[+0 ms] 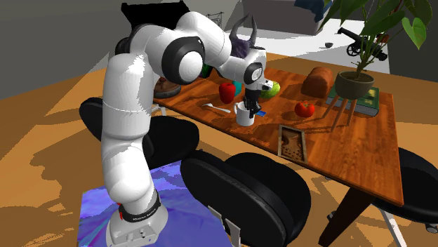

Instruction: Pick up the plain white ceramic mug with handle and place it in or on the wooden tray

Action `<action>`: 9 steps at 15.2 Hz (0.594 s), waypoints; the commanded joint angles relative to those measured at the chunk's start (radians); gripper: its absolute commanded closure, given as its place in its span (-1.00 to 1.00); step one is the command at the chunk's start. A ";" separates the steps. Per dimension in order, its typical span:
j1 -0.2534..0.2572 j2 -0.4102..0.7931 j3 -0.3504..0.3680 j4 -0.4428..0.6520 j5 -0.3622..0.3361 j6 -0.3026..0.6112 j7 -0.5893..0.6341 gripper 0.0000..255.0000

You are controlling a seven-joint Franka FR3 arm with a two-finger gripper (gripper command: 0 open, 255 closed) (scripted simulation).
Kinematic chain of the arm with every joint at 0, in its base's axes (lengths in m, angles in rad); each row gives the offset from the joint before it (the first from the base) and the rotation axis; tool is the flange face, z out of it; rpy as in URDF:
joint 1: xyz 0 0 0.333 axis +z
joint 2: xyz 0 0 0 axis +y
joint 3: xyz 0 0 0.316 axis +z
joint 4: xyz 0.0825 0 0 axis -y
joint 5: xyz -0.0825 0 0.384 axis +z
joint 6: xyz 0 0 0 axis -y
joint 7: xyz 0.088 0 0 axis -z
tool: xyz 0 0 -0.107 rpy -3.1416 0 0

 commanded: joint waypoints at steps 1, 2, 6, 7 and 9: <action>0.000 0.000 0.000 0.000 0.000 0.000 0.000 1.00; -0.001 -0.006 0.001 0.005 0.003 -0.011 -0.002 1.00; -0.003 -0.031 0.005 0.028 0.013 -0.057 -0.009 1.00; -0.004 -0.036 0.006 0.034 0.016 -0.069 -0.010 1.00; -0.005 -0.047 0.008 0.048 0.020 -0.092 -0.013 1.00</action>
